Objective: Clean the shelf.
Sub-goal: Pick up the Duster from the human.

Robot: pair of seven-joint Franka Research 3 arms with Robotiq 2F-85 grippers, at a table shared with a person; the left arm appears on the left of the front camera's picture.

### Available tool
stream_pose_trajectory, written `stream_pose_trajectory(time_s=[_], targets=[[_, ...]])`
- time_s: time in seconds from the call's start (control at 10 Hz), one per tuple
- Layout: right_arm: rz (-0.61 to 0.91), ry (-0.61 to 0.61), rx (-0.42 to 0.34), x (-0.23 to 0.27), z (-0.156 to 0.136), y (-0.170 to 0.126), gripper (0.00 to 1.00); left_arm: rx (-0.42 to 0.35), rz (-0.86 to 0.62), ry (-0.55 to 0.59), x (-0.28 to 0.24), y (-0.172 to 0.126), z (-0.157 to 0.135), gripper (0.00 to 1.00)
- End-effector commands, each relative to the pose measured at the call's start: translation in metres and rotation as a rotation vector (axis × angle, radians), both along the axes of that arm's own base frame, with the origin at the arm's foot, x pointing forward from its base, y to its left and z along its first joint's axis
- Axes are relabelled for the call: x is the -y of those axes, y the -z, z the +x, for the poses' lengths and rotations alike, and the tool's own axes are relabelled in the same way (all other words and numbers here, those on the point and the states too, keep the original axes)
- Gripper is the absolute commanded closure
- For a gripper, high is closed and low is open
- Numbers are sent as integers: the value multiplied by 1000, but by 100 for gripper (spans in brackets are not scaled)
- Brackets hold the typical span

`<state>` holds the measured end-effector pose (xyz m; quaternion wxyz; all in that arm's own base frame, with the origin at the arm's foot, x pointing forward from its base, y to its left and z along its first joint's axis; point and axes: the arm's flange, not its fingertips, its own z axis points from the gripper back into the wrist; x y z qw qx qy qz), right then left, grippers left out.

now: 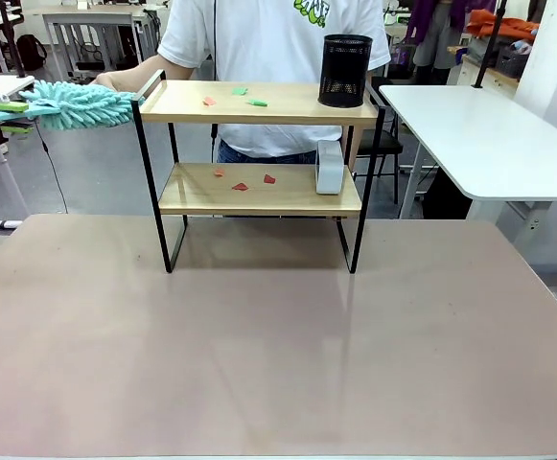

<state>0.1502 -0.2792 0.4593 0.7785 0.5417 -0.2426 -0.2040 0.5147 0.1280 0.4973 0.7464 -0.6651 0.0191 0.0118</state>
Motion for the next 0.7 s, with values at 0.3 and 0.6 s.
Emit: stream_pose_trajectory(time_s=[0.3,0.6], targets=[[4,3,43,0,2,-2,0,3,-2,-27,-7,3,-3,100],[4,3,43,0,2,-2,0,42,24,-24,-8,-1,-9,100]])
